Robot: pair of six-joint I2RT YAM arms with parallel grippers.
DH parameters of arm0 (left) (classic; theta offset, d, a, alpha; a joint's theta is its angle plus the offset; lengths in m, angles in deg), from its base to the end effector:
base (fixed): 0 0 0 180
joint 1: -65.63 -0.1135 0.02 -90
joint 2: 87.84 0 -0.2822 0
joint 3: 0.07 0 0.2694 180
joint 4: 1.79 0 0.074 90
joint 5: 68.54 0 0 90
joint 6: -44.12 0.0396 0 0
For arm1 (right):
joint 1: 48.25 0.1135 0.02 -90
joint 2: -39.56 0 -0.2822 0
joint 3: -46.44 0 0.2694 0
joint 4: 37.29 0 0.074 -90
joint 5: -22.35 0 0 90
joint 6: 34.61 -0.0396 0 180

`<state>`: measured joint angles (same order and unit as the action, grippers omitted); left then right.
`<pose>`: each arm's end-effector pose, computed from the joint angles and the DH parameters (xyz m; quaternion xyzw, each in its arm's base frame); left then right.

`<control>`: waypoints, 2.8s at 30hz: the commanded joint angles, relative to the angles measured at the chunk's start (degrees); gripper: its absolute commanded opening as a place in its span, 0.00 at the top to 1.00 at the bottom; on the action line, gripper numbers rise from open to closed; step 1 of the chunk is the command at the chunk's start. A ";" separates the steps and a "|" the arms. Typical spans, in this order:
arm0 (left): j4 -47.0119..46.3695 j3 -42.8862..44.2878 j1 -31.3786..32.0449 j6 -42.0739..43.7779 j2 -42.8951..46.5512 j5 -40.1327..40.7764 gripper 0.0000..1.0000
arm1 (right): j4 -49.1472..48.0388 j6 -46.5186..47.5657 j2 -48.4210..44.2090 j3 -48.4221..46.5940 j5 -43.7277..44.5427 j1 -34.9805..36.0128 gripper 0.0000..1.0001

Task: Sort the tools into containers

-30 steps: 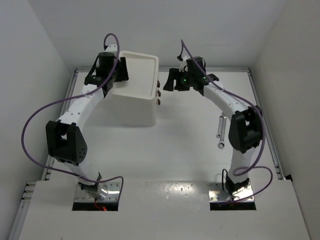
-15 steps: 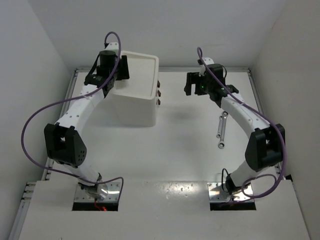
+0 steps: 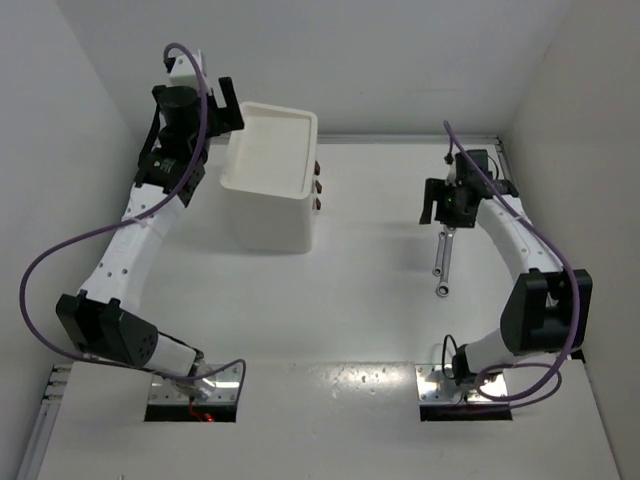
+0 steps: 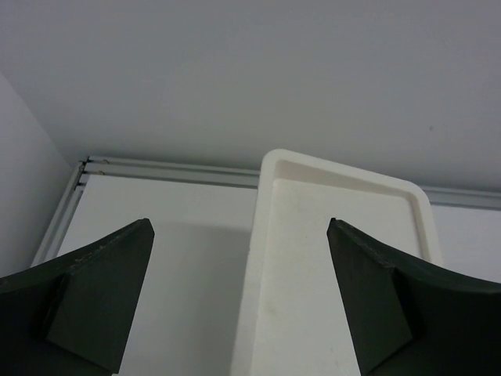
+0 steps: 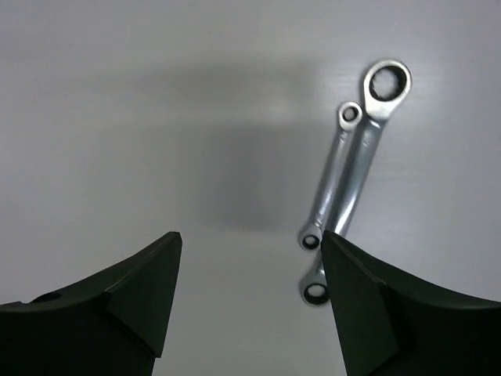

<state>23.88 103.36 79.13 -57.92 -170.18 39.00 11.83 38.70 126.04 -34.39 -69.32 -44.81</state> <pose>0.3384 -0.0690 0.4812 -0.0942 0.7275 -0.0389 0.6785 0.3356 0.0213 0.2759 0.1056 0.9472 0.0666 0.2955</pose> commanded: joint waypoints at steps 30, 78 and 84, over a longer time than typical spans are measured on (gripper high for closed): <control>4.52 -8.83 -6.55 -3.08 2.98 -0.23 0.00 | 6.11 -3.97 23.21 -6.39 5.37 -11.18 0.61; 5.04 -6.54 -7.08 -3.61 -1.41 0.30 0.00 | 11.73 -3.53 21.37 -4.98 -12.55 -11.09 1.00; 5.04 -6.54 -7.08 -3.61 -2.03 -1.10 0.00 | 11.74 -4.66 13.38 -4.99 -18.36 -11.09 1.00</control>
<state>29.76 95.12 72.66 -61.04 -171.71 38.54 22.43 34.81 146.46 -37.02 -81.50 -56.28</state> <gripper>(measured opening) 0.997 0.150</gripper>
